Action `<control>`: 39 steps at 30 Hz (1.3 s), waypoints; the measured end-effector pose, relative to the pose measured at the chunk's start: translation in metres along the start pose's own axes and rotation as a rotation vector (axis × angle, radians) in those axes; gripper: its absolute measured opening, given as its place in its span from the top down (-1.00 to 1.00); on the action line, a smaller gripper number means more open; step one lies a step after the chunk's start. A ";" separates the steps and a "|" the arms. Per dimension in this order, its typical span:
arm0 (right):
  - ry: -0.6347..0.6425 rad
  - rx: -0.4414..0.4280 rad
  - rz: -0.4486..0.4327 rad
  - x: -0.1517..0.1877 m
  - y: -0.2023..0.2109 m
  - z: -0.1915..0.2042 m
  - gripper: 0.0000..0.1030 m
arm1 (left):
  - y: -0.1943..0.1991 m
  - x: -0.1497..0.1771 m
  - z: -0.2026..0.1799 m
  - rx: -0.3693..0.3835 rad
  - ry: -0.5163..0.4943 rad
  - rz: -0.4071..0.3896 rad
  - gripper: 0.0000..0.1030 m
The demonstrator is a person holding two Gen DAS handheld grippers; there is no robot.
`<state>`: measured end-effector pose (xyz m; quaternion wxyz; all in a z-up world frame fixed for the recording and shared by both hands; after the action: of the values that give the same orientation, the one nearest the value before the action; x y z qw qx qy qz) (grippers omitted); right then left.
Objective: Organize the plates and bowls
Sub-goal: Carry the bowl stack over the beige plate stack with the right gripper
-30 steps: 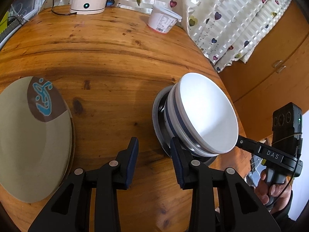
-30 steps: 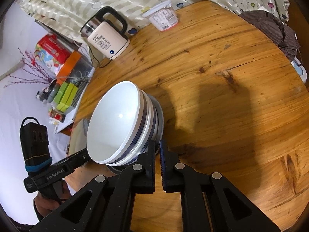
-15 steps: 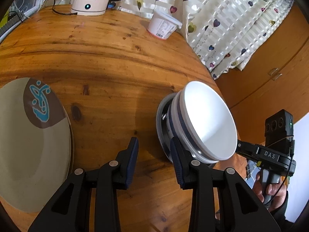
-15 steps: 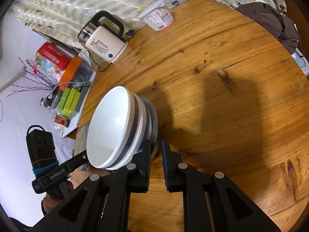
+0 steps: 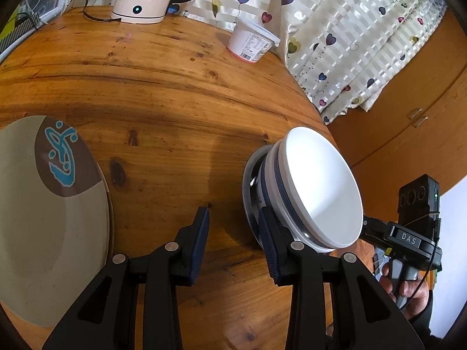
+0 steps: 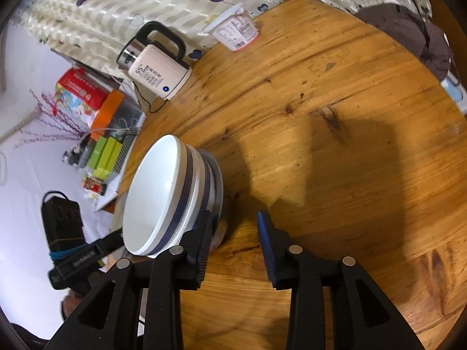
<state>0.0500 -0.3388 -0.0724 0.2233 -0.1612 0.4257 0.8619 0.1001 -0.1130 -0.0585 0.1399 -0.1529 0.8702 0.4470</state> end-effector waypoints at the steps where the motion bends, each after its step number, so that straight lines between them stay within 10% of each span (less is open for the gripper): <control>1: -0.006 -0.005 0.000 0.000 0.000 -0.001 0.40 | 0.000 0.000 0.000 0.001 0.002 0.001 0.29; 15: -0.021 -0.097 -0.009 -0.003 -0.003 0.007 0.83 | -0.004 -0.005 0.006 0.064 0.051 0.029 0.42; 24: -0.028 -0.112 -0.009 -0.003 -0.003 0.005 0.84 | -0.005 -0.008 -0.002 0.113 0.031 0.035 0.83; 39: -0.039 -0.125 -0.003 -0.006 -0.002 0.003 0.84 | -0.012 -0.014 -0.001 0.167 0.058 0.074 0.85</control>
<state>0.0562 -0.3368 -0.0692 0.2224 -0.1587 0.3665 0.8894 0.1177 -0.1187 -0.0613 0.1105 -0.1214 0.9131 0.3732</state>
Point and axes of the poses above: each gripper's, at about its wrist camera, not at the fingertips, and y roughly against the way its jaws point, z to its left, x to its underside, the point moved 6 cm from there along -y, roughly the way its jaws point, and after that the axes turned 9 degrees about y, right-handed, at the moved point
